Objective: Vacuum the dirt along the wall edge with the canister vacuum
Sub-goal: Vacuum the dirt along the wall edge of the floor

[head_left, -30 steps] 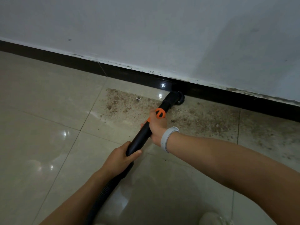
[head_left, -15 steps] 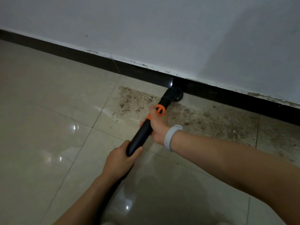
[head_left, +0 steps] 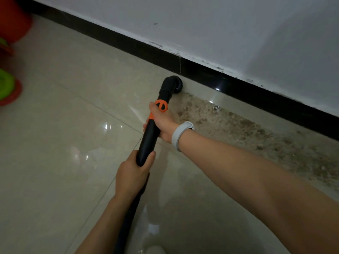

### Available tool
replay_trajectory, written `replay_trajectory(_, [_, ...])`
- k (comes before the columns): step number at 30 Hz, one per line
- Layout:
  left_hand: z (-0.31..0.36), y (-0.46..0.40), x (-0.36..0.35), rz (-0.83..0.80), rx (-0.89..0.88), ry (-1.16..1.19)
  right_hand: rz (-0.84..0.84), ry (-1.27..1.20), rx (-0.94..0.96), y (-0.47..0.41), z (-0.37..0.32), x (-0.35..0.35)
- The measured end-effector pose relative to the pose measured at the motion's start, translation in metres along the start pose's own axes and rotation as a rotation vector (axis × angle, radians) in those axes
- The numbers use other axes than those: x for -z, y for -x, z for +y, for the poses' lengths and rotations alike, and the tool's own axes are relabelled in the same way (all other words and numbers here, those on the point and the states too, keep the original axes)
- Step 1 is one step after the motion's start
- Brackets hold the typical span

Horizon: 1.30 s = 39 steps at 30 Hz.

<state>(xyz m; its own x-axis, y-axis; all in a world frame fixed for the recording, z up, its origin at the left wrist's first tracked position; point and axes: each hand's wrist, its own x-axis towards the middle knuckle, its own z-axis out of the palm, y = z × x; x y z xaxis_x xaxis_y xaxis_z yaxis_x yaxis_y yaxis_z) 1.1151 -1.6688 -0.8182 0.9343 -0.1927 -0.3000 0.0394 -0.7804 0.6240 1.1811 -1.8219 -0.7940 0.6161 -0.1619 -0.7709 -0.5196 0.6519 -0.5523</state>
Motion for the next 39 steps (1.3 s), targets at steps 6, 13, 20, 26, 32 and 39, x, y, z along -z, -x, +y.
replay_trajectory(6, [-0.008,-0.018,0.005,-0.042,0.036,0.049,0.018,0.034,-0.026,-0.015,0.000,-0.015])
replay_trajectory(13, [-0.008,-0.021,0.001,-0.083,0.020,0.055,0.050,0.026,-0.003,-0.019,0.003,-0.006])
replay_trajectory(20, [-0.003,-0.009,-0.005,-0.163,-0.005,0.055,0.129,-0.035,0.017,-0.014,0.014,0.015])
replay_trajectory(26, [-0.005,-0.004,-0.008,-0.203,-0.040,0.039,0.144,-0.093,0.013,-0.003,0.019,0.027])
replay_trajectory(32, [-0.002,0.003,-0.010,-0.276,-0.053,0.032,0.194,-0.184,-0.007,0.008,0.025,0.043])
replay_trajectory(39, [0.016,0.010,-0.018,-0.366,-0.085,0.023,0.224,-0.292,0.029,0.021,0.027,0.068])
